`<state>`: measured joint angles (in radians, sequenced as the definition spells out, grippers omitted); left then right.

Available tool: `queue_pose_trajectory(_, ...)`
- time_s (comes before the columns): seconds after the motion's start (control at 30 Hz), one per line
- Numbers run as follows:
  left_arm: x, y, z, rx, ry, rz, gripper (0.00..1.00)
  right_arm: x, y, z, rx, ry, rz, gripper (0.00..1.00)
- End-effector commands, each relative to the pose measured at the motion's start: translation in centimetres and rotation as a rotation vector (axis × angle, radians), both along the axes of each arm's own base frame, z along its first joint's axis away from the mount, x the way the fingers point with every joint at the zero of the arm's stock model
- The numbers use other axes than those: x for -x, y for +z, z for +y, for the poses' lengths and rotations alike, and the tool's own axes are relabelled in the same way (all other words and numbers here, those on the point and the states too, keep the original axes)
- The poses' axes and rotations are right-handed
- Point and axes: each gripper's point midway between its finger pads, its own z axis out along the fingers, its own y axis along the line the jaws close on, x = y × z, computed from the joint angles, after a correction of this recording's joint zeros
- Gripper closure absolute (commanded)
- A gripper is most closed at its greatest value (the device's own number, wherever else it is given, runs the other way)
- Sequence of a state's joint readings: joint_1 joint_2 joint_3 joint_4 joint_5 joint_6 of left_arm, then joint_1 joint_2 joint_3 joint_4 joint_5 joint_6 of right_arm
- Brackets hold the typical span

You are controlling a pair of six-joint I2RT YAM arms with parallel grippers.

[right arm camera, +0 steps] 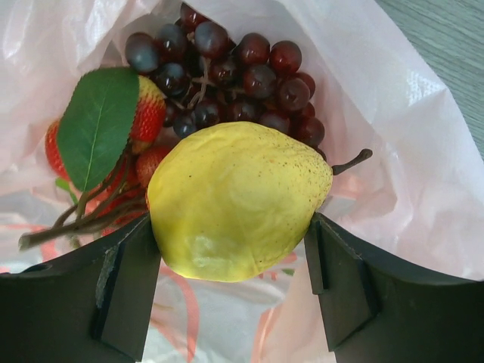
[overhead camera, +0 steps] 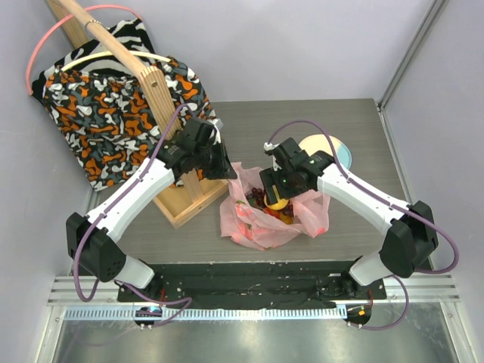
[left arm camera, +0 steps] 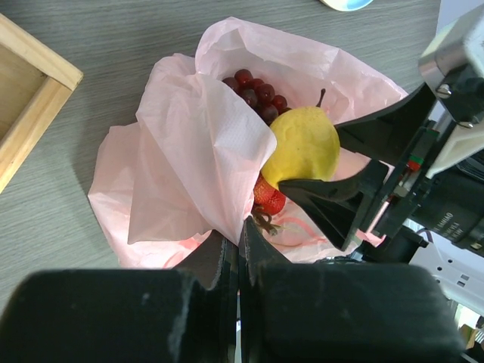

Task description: Place the fruits into the plastic bag

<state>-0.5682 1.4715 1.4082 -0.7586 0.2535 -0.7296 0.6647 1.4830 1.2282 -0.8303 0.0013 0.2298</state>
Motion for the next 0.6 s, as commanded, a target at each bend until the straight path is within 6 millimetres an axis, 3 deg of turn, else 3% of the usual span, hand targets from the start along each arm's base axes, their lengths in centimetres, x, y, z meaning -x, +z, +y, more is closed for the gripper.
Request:
queue_pose_trajectory(0.0,-0.4,2.3,0.3,0.053,0.034,-0.060,1.00,0.7,3.0,-0.3,-0.001,0.056,-0.026,0.38)
queue_pose_trajectory(0.27,-0.5,2.4,0.3,0.052,0.039,-0.064,1.00,4.2,0.8,-2.1,0.106,0.095,0.100,0.39)
queue_pose_trajectory(0.37,-0.5,2.5,0.3,0.053,0.040,-0.065,1.00,4.6,0.2,-3.4,0.175,0.071,0.099,0.40)
queue_pose_trajectory(0.57,-0.3,2.4,0.4,0.052,0.038,-0.062,1.00,4.6,1.0,-3.0,0.137,0.053,0.076,0.30)
